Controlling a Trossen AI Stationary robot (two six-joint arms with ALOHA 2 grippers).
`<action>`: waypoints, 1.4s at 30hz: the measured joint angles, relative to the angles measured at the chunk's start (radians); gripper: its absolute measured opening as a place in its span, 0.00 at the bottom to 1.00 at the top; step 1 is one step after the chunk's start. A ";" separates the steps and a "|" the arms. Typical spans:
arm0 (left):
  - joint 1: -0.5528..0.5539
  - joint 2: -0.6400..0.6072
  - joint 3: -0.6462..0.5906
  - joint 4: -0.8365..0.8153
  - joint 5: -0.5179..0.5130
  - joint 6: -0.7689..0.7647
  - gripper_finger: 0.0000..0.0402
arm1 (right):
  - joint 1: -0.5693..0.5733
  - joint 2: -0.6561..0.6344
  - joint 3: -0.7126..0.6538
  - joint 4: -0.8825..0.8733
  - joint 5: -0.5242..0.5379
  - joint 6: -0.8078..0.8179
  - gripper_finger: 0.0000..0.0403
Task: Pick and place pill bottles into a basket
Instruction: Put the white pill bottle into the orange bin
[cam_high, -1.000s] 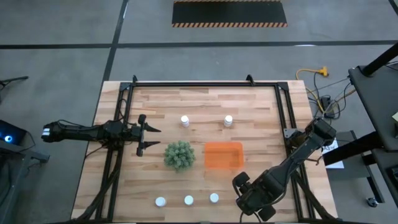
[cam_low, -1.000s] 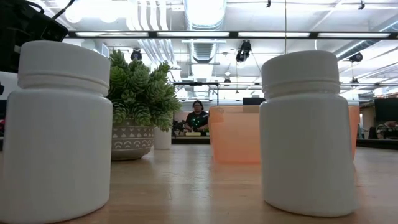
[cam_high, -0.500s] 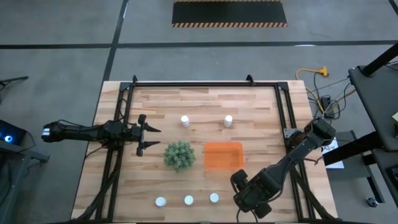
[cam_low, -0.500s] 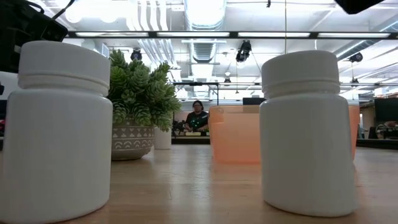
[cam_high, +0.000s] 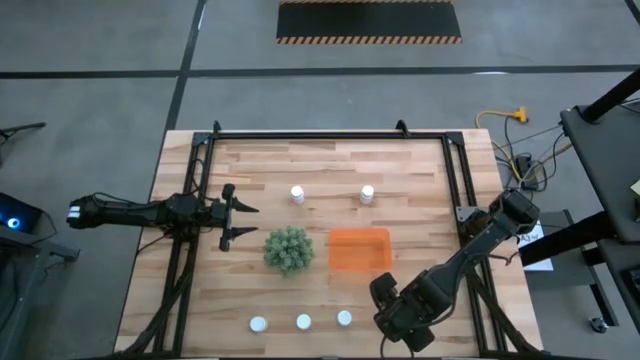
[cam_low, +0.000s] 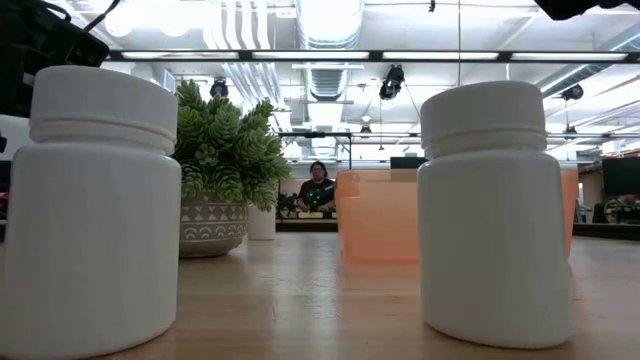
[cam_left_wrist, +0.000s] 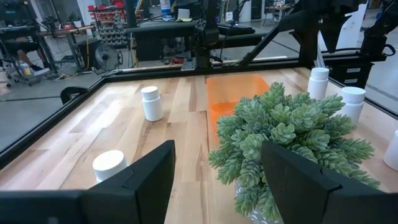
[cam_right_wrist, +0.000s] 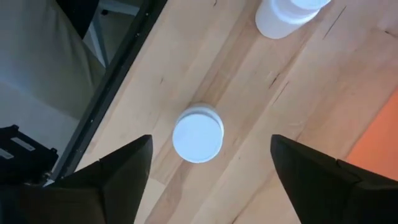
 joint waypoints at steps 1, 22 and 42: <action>0.000 0.000 0.000 0.000 0.000 0.000 0.55 | 0.001 0.000 -0.003 0.008 0.000 0.000 0.80; 0.000 0.000 0.000 0.000 0.000 0.000 0.55 | 0.026 0.000 -0.158 0.207 -0.012 0.019 0.76; 0.000 0.000 0.000 0.000 0.000 0.000 0.55 | 0.025 0.022 -0.159 0.204 -0.011 0.016 0.67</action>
